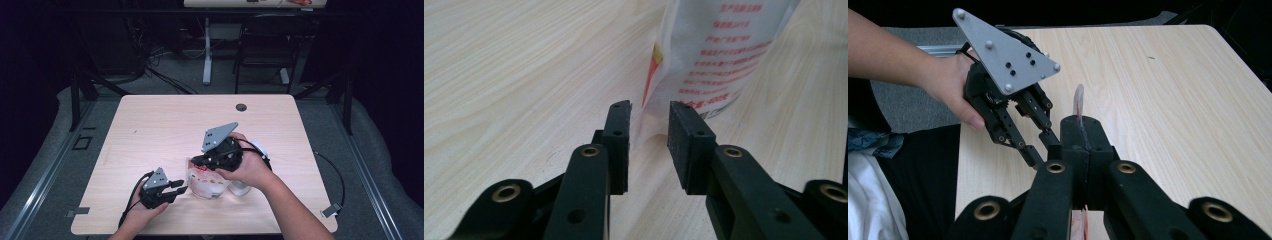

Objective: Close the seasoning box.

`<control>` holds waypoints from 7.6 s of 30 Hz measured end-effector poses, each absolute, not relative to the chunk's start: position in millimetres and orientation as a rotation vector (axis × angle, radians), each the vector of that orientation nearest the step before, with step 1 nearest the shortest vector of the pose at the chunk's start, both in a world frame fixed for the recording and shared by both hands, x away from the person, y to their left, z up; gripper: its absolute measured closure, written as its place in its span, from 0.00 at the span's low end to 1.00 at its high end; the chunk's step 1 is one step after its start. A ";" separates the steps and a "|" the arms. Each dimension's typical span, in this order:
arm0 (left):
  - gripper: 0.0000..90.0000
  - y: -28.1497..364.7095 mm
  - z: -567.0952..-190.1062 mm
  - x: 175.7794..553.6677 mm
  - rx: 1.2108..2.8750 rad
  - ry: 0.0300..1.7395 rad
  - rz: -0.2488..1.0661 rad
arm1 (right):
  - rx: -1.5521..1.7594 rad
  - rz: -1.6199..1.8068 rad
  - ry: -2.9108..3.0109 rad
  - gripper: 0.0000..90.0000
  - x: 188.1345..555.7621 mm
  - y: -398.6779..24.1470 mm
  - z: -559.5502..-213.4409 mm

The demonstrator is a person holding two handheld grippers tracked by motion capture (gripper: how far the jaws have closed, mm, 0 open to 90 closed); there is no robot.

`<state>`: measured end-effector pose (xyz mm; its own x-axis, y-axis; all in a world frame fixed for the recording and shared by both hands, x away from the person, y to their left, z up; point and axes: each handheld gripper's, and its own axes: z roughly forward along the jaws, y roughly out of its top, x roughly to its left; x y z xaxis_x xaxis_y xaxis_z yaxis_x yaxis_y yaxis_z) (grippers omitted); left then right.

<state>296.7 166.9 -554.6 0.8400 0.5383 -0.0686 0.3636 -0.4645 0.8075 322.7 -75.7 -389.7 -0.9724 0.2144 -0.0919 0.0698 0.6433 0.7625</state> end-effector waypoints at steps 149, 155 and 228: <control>0.65 156.9 -507.9 297.7 2.307 0.387 0.134 | 0.284 1.350 2.615 1.00 320.8 -127.0 -382.9; 0.66 158.0 -503.8 298.3 2.315 0.392 0.130 | 0.306 1.350 2.604 1.00 322.4 -134.1 -386.3; 0.67 159.0 -454.6 308.8 2.540 0.312 0.143 | 0.326 1.392 2.576 0.84 320.8 -145.4 -395.4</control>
